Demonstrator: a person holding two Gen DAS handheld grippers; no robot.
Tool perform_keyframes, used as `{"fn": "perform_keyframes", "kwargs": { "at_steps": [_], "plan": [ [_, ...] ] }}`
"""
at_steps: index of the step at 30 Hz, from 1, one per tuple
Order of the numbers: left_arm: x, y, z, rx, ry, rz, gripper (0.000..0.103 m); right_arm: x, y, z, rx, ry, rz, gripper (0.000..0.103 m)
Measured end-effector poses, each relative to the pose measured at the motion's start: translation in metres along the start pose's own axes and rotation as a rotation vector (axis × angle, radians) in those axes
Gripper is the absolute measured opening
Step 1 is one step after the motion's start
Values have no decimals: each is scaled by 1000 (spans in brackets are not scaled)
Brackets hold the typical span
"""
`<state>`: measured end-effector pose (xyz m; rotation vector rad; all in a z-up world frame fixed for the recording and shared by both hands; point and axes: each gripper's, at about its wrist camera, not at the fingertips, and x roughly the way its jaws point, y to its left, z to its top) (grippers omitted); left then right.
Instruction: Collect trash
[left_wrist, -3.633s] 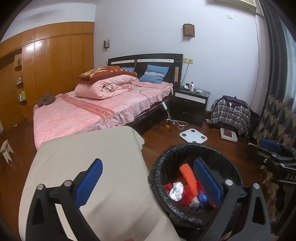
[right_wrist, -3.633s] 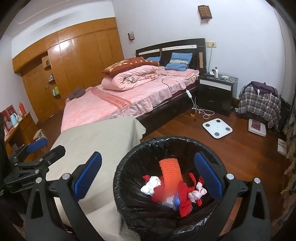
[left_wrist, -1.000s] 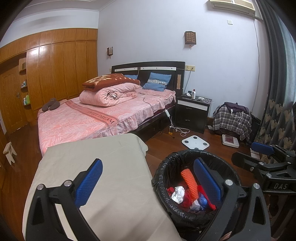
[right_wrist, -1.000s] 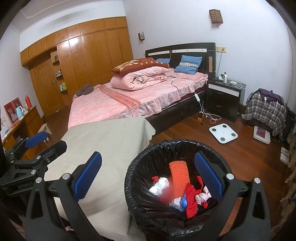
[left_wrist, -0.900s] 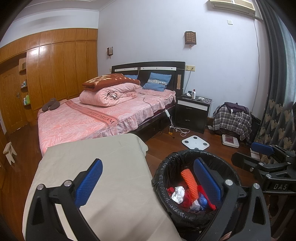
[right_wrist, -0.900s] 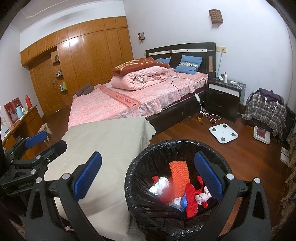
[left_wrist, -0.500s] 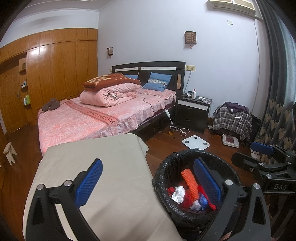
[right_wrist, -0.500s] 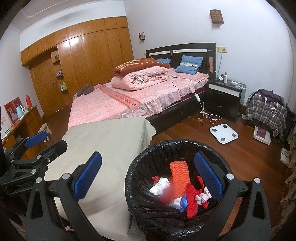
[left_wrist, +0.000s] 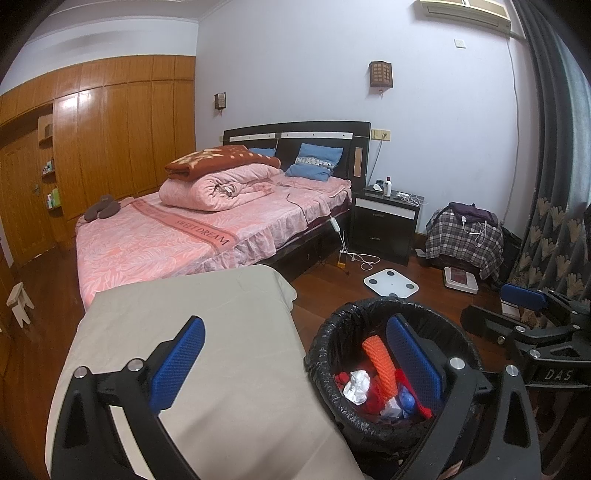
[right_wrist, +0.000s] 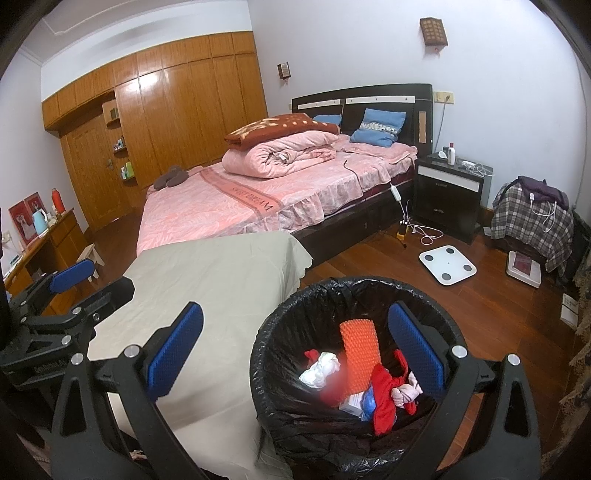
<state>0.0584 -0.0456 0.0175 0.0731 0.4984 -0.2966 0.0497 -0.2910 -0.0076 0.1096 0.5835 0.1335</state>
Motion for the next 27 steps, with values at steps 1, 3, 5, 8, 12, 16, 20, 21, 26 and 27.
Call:
{"fn": "perform_keyframes", "kwargs": {
  "at_steps": [1,3,5,8,12,16,20,21,26,27],
  "plan": [
    [0,0,0,0,0,0,97,0,0,0,0,0,0,98],
    [0,0,0,0,0,0,97,0,0,0,0,0,0,98],
    [0,0,0,1,-1,0,97,0,0,0,0,0,0,98],
    [0,0,0,0,-1,0,97,0,0,0,0,1,1,98],
    [0,0,0,0,0,-1,97,0,0,0,1,1,0,98],
    [0,1,0,-2,0,-2,97,-1,2,0,1,3,0,98],
    [0,2,-1,1,3,0,97,-1,1,0,2,2,1,98],
    [0,2,-1,1,3,0,97,-1,1,0,1,1,1,98],
    [1,3,-1,0,3,0,97,-1,2,0,2,3,1,98],
    [1,3,-1,0,3,1,97,-1,1,0,1,3,0,98]
  ]
}}
